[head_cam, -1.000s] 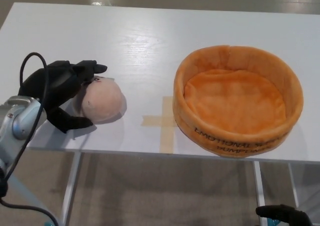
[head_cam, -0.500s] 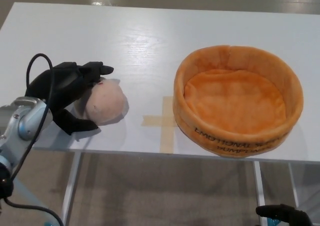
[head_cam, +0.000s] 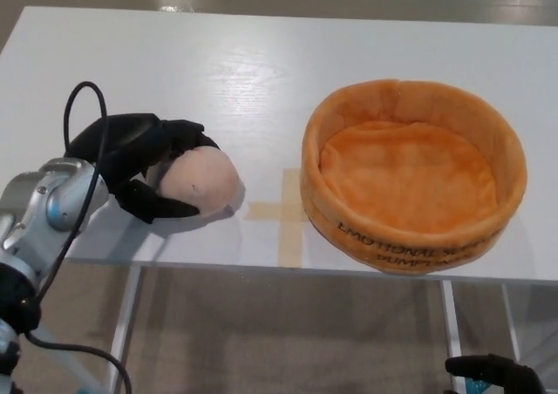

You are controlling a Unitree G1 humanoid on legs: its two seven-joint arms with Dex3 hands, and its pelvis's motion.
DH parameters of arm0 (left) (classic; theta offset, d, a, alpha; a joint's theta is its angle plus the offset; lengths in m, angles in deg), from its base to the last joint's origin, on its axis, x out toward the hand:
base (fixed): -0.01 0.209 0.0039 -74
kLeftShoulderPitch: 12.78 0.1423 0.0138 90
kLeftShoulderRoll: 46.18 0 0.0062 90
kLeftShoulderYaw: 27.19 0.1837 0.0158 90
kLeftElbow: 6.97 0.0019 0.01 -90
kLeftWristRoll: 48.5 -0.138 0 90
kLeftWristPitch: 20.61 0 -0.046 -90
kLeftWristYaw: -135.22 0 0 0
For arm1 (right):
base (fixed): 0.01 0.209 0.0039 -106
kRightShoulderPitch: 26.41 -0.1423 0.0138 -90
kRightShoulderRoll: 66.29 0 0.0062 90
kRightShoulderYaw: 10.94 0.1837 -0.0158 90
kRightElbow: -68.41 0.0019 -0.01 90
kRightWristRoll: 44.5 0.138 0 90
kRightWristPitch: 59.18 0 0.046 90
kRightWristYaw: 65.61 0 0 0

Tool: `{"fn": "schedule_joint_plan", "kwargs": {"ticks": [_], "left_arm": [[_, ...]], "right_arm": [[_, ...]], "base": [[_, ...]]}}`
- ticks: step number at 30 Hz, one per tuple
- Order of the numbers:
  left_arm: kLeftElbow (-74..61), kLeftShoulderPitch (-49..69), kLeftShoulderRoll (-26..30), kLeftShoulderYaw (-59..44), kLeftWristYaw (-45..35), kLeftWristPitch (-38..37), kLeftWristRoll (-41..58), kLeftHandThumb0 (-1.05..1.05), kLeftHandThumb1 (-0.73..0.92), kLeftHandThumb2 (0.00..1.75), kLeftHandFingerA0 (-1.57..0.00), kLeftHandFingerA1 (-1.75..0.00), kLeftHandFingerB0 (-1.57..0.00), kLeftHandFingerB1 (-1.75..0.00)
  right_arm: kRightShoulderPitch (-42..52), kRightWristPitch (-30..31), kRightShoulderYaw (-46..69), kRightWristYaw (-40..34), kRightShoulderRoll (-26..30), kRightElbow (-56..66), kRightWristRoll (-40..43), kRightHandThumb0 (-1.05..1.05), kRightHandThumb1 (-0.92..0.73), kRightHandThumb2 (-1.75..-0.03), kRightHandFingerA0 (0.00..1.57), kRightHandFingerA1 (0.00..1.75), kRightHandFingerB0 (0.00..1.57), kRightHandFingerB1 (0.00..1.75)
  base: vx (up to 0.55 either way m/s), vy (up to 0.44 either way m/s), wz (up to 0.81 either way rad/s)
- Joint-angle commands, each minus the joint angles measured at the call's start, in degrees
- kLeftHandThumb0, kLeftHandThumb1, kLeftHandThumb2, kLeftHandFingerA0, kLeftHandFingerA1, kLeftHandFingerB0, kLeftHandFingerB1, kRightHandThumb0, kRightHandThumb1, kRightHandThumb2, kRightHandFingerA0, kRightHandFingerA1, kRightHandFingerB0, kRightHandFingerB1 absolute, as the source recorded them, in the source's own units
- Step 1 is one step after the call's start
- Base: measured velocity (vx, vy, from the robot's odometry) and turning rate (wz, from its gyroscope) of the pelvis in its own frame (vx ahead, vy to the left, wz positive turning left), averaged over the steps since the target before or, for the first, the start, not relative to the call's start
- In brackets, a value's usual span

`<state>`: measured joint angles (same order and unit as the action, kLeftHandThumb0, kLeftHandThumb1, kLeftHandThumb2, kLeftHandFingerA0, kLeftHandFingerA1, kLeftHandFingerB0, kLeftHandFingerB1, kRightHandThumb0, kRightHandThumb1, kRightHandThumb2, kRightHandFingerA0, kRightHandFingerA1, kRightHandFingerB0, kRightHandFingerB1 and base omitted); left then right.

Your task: Use the left hand to pick up the pink round toy on the left and place it inside the orange plate on the desk.

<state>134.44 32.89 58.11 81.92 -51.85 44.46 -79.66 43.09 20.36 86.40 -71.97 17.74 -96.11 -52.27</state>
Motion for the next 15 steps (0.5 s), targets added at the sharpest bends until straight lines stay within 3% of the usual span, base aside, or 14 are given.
{"fn": "schedule_joint_plan", "kwargs": {"ticks": [1,9,11,13,14,15], "left_arm": [[1.4,1.3,-0.6,0.6,-3.9,0.7,1.1,-0.27,0.75,0.78,-1.12,-0.96,-0.91,-0.68],[1.4,0.4,-0.1,-0.1,-3.2,-0.5,1.9,-0.26,0.77,0.73,-1.13,-0.96,-0.91,-0.7],[0.8,-0.3,0.4,-1.2,-2.7,-1.0,2.8,-0.24,0.78,0.68,-1.14,-0.96,-0.93,-0.62],[0.2,-1.7,1.0,-2.8,-2.8,-0.9,4.1,-0.24,0.79,0.64,-1.11,-1.02,-0.92,-0.62],[0.5,-3.0,1.2,-4.0,-2.9,-1.9,5.3,-0.23,0.78,0.7,-1.06,-1.19,-0.87,-0.74],[0.5,-3.3,1.3,-4.4,-2.9,-2.2,5.5,-0.23,0.78,0.7,-1.06,-1.19,-0.87,-0.74]], "right_arm": [[0.0,0.5,0.2,0.1,-0.2,-0.5,0.9,-0.13,-0.56,-0.56,0.64,0.98,0.62,0.82],[0.0,0.6,0.1,-0.1,-0.2,-0.6,0.7,-0.14,-0.57,-0.56,0.63,0.97,0.6,0.81],[-0.1,0.6,0.5,0.5,-0.3,-0.5,1.2,-0.14,-0.57,-0.55,0.61,0.99,0.59,0.82],[0.0,0.5,0.6,0.8,-0.2,-0.5,1.3,-0.13,-0.58,-0.55,0.62,0.99,0.59,0.82],[0.0,0.7,0.2,0.5,0.0,-0.6,0.8,-0.15,-0.58,-0.56,0.63,0.98,0.6,0.8],[0.0,0.7,0.1,0.4,0.0,-0.6,0.7,-0.15,-0.58,-0.56,0.63,0.98,0.6,0.8]], "base": [[0.0,0.0,0.0],[0.0,0.0,0.0],[0.0,0.0,0.0],[0.0,0.0,0.0],[0.0,0.0,0.0],[0.0,0.0,0.0]]}}
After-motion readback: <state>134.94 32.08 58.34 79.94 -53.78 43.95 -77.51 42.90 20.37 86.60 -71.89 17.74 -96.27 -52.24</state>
